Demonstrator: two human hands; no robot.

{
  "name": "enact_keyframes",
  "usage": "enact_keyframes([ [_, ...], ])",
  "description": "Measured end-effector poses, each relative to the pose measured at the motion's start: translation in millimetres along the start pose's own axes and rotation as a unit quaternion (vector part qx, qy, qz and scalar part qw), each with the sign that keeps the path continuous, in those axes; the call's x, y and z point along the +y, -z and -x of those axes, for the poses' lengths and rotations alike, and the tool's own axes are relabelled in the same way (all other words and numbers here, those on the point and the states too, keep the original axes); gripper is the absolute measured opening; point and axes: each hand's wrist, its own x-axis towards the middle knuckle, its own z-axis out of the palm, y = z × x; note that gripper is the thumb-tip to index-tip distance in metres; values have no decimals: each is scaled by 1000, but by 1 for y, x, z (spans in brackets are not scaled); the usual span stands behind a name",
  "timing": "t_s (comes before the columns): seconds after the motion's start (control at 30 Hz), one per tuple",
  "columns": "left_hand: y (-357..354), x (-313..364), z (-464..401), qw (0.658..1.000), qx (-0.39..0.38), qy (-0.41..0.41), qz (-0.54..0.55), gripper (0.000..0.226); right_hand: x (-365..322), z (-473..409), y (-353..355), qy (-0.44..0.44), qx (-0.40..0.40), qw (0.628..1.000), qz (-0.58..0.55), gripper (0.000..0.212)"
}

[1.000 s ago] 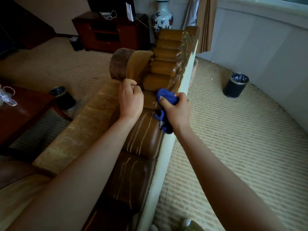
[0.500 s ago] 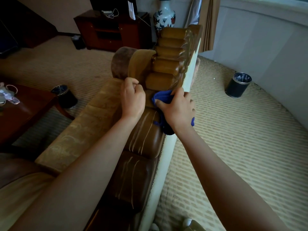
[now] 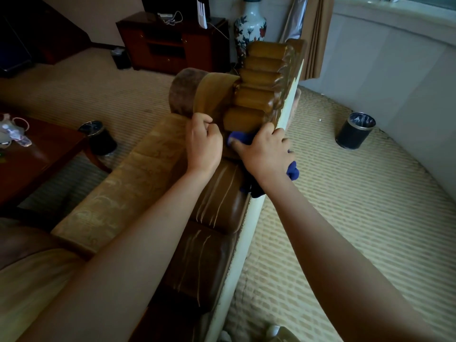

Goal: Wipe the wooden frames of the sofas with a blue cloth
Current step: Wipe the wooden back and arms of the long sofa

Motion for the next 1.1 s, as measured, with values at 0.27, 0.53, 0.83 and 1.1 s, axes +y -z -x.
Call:
enact_keyframes([
  [0.27, 2, 0, 0, 999, -13, 15, 25, 20, 32, -17, 6, -28, -115, 963, -242, 52],
  [0.53, 2, 2, -1, 1000, -2, 14, 18, 20, -24, -18, 2, 30, 39, 997, 64, 69],
  [0.83, 4, 1, 1, 999, -3, 26, 32, 23, 18, -14, 11, 158, 74, 981, -81, 37],
  [1.1, 3, 1, 1, 998, 10, 33, 45, 15, -33, -27, -12, 271, 123, 947, 123, 24],
])
